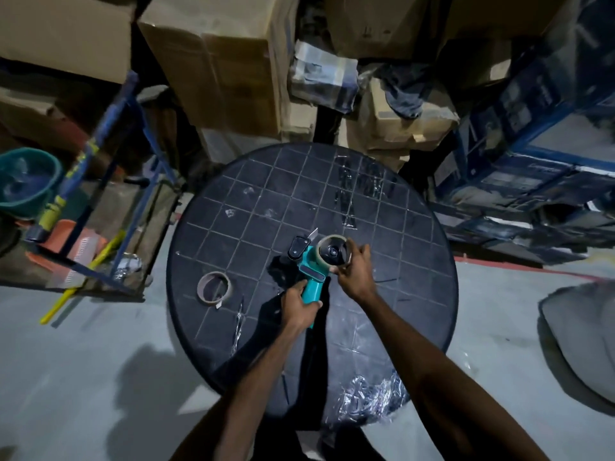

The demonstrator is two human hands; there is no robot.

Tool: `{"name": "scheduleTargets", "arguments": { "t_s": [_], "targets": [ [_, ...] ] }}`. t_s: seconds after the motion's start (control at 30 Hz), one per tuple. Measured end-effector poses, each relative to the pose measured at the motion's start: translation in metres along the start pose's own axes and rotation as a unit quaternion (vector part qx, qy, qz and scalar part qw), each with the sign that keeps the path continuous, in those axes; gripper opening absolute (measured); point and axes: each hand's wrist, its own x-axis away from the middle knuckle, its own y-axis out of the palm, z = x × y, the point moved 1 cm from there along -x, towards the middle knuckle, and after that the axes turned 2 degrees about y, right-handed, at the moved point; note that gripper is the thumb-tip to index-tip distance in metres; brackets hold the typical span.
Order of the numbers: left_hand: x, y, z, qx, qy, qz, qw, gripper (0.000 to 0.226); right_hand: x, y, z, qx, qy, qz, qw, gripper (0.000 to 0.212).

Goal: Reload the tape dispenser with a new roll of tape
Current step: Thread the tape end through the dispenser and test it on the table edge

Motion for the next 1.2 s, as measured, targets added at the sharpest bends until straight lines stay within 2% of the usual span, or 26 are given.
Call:
{"name": "scheduleTargets", "arguments": {
  "t_s": [0.27, 0.5, 0.67, 1.0, 1.1, 1.2],
  "targets": [
    [-0.022, 0.023, 0.001, -0.023, -0.019, 0.002, 1.000, 0.049, -0.035, 0.016, 0.021, 0.003, 0.013, -0.007, 1.000, 0.072],
    [-0.051, 0.038, -0.012, -0.074, -0.023, 0.016, 0.997, 0.048, -0.064, 0.037, 0.046, -0.026, 0.020, 0.000, 0.999, 0.068],
    [-0.066, 0.046, -0.002, -0.084, -0.004, 0.020, 0.996, 0.039, -0.092, 0.042, 0.055, -0.027, 0.009, 0.002, 1.000, 0.065],
    [-0.082, 0.056, -0.002, -0.122, -0.020, 0.040, 0.992, 0.044, -0.116, 0.052, 0.061, -0.033, 0.003, -0.012, 0.999, 0.066],
    [-0.084, 0.055, -0.002, -0.184, 0.007, 0.054, 0.981, 0.044, -0.117, 0.054, 0.060, -0.041, 0.001, -0.006, 0.999, 0.066],
    [-0.088, 0.060, -0.001, -0.177, 0.010, 0.042, 0.983, 0.042, -0.120, 0.055, 0.058, -0.047, 0.006, -0.001, 0.999, 0.067]
  ]
}}
